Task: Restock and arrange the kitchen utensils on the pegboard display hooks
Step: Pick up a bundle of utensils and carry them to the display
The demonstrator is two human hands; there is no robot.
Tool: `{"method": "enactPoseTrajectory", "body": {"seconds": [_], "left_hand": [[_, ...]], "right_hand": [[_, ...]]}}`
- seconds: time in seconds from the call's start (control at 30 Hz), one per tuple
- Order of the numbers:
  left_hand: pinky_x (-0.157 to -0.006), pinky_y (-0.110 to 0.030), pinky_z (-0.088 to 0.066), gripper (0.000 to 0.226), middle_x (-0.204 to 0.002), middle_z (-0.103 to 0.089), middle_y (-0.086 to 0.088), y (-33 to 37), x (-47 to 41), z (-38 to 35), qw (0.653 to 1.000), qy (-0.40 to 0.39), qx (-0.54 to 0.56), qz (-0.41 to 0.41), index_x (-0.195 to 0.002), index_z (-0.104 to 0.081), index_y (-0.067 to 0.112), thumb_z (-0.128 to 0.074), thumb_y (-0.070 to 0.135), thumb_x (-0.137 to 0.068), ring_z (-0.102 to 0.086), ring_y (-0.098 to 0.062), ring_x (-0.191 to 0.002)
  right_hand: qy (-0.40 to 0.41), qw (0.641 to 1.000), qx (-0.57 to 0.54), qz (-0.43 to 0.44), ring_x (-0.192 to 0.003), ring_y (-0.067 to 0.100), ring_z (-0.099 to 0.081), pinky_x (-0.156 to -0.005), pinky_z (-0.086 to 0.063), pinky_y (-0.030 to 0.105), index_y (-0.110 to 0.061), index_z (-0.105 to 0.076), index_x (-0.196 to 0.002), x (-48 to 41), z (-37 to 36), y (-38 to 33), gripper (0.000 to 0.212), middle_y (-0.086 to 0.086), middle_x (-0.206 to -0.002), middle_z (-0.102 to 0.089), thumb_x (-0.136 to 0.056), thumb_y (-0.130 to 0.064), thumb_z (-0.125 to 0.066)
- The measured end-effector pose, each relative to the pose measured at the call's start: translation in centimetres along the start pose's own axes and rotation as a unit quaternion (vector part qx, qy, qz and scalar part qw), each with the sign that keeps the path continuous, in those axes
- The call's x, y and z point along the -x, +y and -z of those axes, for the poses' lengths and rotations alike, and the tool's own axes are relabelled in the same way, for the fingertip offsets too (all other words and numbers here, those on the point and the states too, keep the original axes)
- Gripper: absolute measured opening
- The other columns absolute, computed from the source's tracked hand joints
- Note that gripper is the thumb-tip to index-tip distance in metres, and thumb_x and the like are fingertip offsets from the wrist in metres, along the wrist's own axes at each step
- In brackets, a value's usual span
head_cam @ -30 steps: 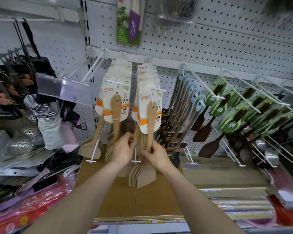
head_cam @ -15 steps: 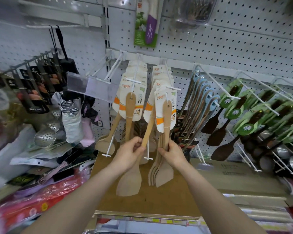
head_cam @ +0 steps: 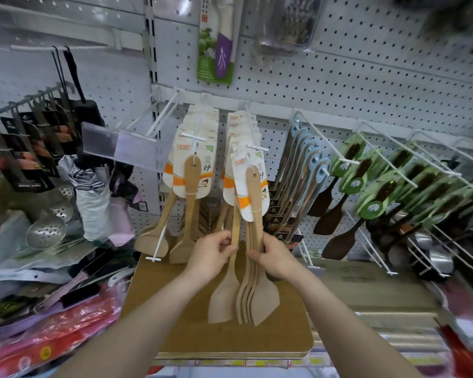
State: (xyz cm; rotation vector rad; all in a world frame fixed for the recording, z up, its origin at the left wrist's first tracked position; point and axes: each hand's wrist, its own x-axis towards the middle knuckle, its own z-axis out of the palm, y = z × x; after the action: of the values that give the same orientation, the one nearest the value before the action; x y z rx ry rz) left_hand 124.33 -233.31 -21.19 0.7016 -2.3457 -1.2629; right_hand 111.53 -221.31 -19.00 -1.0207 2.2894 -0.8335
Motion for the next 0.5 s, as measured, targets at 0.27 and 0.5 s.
{"method": "enactPoseTrajectory", "body": {"seconds": [0.27,0.5], "left_hand": [[-0.083,-0.028,-0.051,0.013,-0.099,-0.072,0.003,-0.1,-2.1,-1.5,0.998,0.052,-0.036,0.029,-0.1,-0.071,0.02,-0.063,0.016,-0.09,-0.065,-0.014,-0.096],[-0.089,-0.022,-0.044,0.04,-0.119,-0.065,0.004,-1.2,-2.5,-0.3,0.997,0.052,-0.042,0.049,-0.132,-0.056,0.022,-0.054,0.009,-0.094,-0.061,-0.013,-0.11]], "right_hand": [[0.015,1.0,0.009,-0.017,-0.109,0.021,-0.06,-0.092,-0.05,0.034,-0.017,-0.053,-0.131,-1.2,-1.1,-0.1,0.04,0.003,-0.118,-0.064,-0.093,-0.024,-0.062],[0.047,0.998,-0.006,-0.033,-0.104,0.023,-0.062,-0.093,-0.052,0.043,-0.015,-0.058,-0.119,-3.6,-3.1,-0.3,0.031,0.004,-0.11,-0.066,-0.092,-0.028,-0.064]]}}
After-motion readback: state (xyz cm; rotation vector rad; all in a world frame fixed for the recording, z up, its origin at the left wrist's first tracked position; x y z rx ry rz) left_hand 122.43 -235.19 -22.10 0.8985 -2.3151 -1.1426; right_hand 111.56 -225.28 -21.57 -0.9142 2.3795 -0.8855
